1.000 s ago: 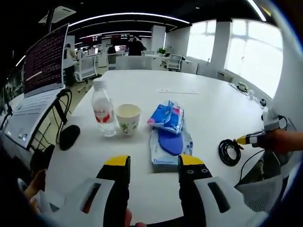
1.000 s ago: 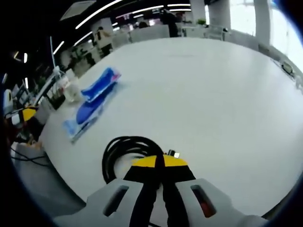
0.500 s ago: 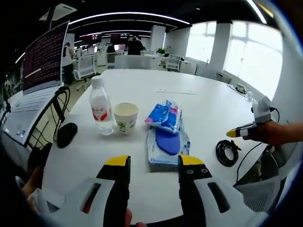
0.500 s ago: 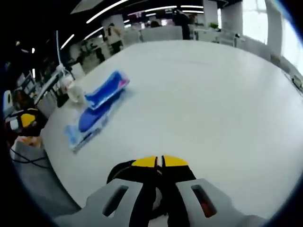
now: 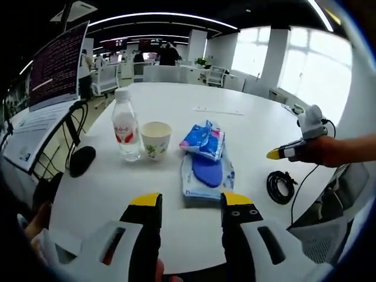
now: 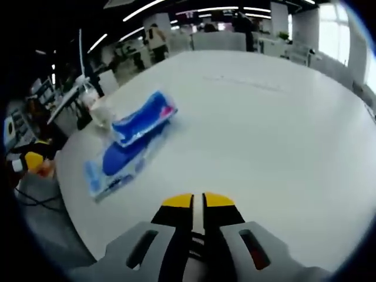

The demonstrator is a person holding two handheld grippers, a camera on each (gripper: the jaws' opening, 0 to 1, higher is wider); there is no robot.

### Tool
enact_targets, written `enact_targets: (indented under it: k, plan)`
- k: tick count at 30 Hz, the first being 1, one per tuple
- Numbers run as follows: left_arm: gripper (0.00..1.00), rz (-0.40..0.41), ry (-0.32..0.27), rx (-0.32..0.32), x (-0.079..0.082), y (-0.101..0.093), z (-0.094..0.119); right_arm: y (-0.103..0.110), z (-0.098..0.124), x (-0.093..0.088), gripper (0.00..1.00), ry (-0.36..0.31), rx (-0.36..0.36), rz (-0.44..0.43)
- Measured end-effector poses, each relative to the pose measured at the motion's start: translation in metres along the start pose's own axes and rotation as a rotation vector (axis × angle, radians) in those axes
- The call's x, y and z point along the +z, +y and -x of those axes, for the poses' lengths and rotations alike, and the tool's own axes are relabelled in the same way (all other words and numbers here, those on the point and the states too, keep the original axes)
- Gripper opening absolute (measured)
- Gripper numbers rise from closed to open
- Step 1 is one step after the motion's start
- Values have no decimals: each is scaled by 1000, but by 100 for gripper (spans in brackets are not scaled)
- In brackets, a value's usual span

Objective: Arrange the tabletop items into an orderly group along one side of the table until the central work area is clear of visible clutter.

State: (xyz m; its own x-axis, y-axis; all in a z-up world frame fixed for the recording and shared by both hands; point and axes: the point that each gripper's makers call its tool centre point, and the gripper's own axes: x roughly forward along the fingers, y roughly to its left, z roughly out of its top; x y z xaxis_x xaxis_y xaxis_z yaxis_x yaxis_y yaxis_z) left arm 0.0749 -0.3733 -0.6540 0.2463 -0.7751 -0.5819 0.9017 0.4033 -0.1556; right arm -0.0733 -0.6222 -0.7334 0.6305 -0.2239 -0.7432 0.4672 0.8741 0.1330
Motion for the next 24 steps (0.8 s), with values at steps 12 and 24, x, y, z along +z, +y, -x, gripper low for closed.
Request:
enact_targets:
  k: [12,24]
  plan:
    - [39,18,10,-4,-8,-1,6,11,-16,30,6,0,49,33]
    - [39,6,29,-15,-13,-6,7,36,-52,83,13,-28,116,59]
